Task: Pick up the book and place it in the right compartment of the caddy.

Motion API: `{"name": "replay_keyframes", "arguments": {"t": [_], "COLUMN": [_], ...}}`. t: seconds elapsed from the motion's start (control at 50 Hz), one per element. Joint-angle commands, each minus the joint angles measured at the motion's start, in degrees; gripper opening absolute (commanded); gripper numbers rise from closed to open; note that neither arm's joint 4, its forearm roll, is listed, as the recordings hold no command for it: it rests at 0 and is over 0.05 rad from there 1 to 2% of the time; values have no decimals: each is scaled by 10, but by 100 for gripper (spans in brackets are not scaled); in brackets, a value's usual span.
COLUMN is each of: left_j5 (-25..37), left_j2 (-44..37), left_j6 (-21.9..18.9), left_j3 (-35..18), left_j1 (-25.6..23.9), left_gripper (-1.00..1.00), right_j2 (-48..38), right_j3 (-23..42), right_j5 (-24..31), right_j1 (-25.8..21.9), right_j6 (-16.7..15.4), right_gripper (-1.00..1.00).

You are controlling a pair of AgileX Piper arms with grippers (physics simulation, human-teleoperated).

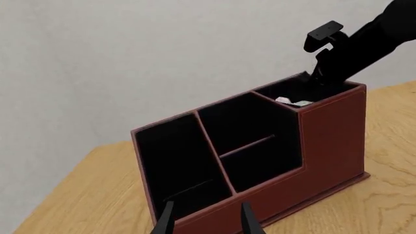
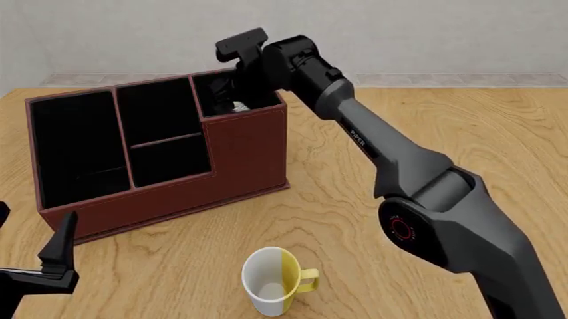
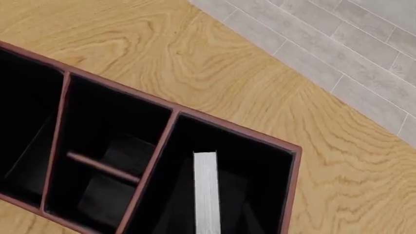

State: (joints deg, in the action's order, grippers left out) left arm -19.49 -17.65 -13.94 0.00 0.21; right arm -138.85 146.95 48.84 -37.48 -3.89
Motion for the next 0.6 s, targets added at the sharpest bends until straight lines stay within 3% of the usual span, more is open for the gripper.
{"name": "replay_keyframes", "arguments": {"t": [0.02, 0.36, 0.52, 0.6], "left_j5": [-9, -20, -18, 4], "left_j2": [-10, -20, -17, 8], "left_j6": [0, 0, 0, 0], "left_j3": [0, 0, 0, 0], "left_j1": [-1, 0, -3, -4], "left_gripper": [100, 100, 100, 100], "right_j2": [6, -2, -17, -3], "right_j3": [4, 27, 135, 150], "right_j5": [-2, 13, 74, 86], "right_j1": [-4, -2, 1, 1], "right_j6": [10, 6, 9, 12], "right_gripper": [100, 100, 100, 100]}}
